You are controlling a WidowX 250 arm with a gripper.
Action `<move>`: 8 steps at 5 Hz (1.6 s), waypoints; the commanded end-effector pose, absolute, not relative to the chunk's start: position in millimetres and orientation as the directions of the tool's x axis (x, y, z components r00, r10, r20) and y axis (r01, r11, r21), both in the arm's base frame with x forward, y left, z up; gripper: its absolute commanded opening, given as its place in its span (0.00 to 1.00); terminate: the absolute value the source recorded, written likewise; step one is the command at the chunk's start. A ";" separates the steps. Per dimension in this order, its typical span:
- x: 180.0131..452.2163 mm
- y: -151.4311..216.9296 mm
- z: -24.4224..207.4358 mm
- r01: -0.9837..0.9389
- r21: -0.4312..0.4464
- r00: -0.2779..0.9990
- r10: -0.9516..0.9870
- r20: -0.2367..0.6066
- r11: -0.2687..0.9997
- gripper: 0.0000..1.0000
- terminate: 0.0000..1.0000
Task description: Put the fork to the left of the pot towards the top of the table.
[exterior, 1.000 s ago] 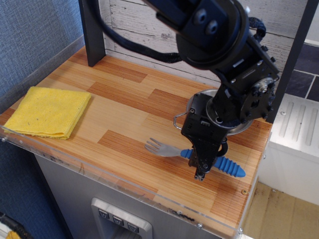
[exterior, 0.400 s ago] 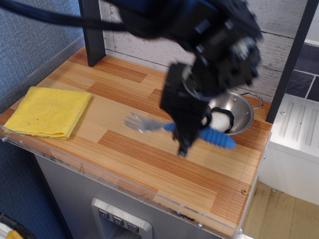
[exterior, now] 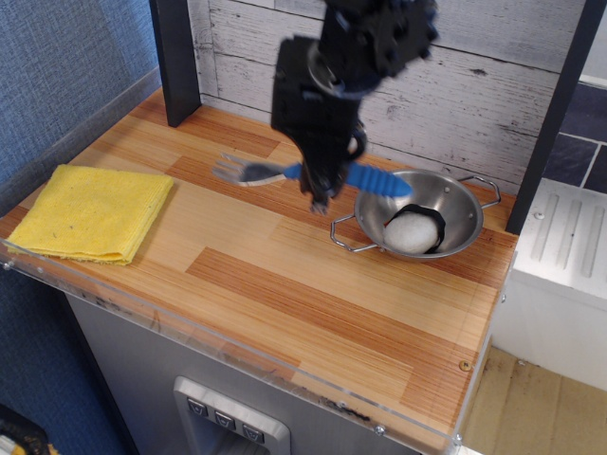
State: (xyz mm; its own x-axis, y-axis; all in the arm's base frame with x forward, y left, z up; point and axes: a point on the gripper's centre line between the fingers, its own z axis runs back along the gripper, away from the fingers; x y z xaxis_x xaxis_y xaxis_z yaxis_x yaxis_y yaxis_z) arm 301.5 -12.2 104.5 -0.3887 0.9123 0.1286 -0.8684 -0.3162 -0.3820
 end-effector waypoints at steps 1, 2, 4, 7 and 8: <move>350.0 42.7 104.6 -0.856 -0.394 -0.407 0.907 0.112 -0.335 0.00 0.00; 373.4 63.0 98.9 -0.867 -0.387 -0.391 0.909 0.143 -0.313 0.00 0.00; 398.0 86.4 73.9 -0.903 -0.349 -0.337 0.918 0.210 -0.251 0.00 0.00; 393.8 97.4 43.6 -0.936 -0.290 -0.281 0.919 0.279 -0.198 0.00 0.00; 389.0 95.4 38.8 -0.942 -0.278 -0.269 0.920 0.283 -0.190 0.00 0.00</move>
